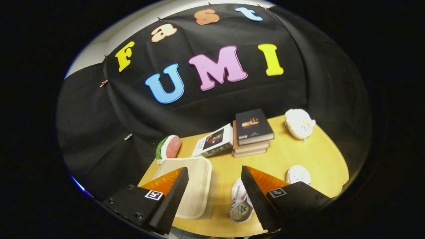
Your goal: Open the storage box then place both shoes into the box .Put the left shoe in first, then the right shoe, with the right side of both shoes facing outward in a uniform manner.
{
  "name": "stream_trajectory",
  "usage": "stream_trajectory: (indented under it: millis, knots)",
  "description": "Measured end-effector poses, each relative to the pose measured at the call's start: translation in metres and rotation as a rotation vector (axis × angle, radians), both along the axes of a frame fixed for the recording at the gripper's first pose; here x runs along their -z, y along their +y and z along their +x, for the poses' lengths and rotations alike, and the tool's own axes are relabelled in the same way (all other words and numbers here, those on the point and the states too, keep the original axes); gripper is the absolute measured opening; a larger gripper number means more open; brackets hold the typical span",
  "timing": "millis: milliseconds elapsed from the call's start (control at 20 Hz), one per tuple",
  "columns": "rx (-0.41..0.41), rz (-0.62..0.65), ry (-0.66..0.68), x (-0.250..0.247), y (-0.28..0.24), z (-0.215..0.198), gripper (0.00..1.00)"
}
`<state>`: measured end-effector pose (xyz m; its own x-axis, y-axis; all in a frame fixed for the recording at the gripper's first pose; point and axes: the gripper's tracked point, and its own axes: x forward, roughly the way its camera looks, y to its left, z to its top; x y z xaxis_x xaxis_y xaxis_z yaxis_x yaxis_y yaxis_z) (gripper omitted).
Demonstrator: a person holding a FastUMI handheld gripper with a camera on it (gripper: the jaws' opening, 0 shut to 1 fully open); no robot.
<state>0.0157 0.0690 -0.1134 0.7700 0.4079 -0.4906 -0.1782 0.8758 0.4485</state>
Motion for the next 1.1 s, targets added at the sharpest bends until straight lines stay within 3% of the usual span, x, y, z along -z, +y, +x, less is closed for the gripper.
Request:
stream_trajectory:
  millis: [550, 750, 900, 1000, 1100]
  knots:
    - [-0.26, 0.306, 0.51, 0.117, 0.069, -0.048, 0.98]
    - [-0.343, 0.395, 0.589, 0.131, 0.086, -0.056, 0.98]
    - [-0.36, 0.471, 0.623, 0.132, 0.096, -0.052, 0.97]
    - [-0.376, 0.53, 0.654, 0.128, 0.104, -0.052, 0.94]
    - [-0.367, 0.547, 0.686, 0.126, 0.106, -0.052, 0.71]
